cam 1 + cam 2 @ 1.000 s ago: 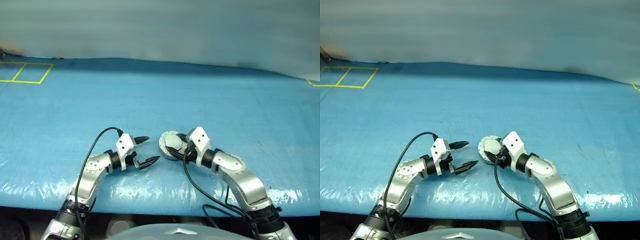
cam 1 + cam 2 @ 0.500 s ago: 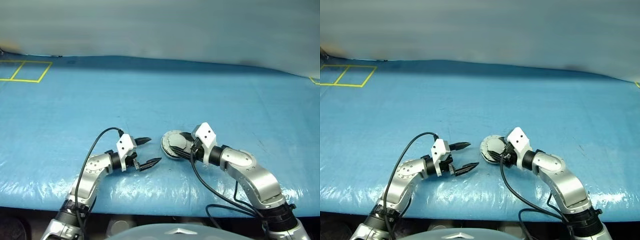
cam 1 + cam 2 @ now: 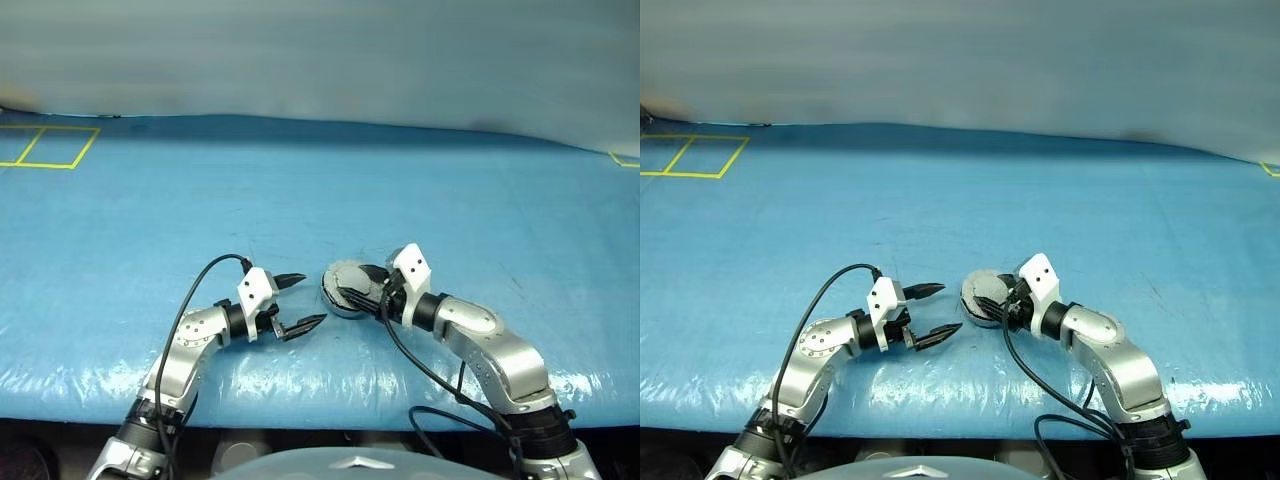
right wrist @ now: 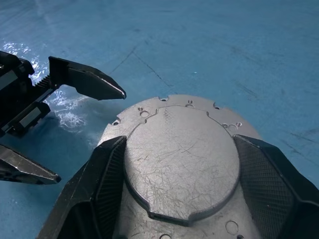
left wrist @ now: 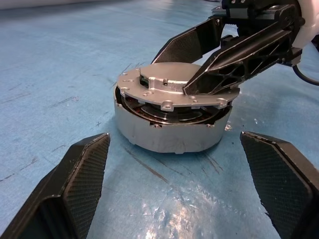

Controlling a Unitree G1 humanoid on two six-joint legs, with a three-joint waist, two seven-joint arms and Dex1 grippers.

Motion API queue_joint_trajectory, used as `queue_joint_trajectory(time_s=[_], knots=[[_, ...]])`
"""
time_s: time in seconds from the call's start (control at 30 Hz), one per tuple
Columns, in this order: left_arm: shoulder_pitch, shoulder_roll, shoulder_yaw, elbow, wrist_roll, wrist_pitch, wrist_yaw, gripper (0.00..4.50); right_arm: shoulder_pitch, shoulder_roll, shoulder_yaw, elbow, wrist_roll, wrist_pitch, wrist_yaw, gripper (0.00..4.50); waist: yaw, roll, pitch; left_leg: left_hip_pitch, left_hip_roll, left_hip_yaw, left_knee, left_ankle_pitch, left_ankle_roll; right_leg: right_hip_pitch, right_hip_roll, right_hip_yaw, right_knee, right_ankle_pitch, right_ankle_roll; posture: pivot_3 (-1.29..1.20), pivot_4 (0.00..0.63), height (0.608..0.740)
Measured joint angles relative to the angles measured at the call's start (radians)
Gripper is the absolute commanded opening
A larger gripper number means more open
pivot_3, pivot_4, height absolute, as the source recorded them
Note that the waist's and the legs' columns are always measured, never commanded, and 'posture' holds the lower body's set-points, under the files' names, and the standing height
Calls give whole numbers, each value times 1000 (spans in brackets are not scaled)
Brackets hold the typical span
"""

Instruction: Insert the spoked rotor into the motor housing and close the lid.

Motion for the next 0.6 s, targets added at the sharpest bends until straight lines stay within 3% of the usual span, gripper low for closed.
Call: queue_joint_trajectory(time_s=[0.6], knots=[[10, -20, -3, 14, 20, -38, 22, 4500, 1, 1, 69, 28, -108, -76, -38, 3035, -4, 0, 0, 4, 0, 1, -1, 0, 0, 3, 0, 1, 0, 0, 0, 0, 150, 740]])
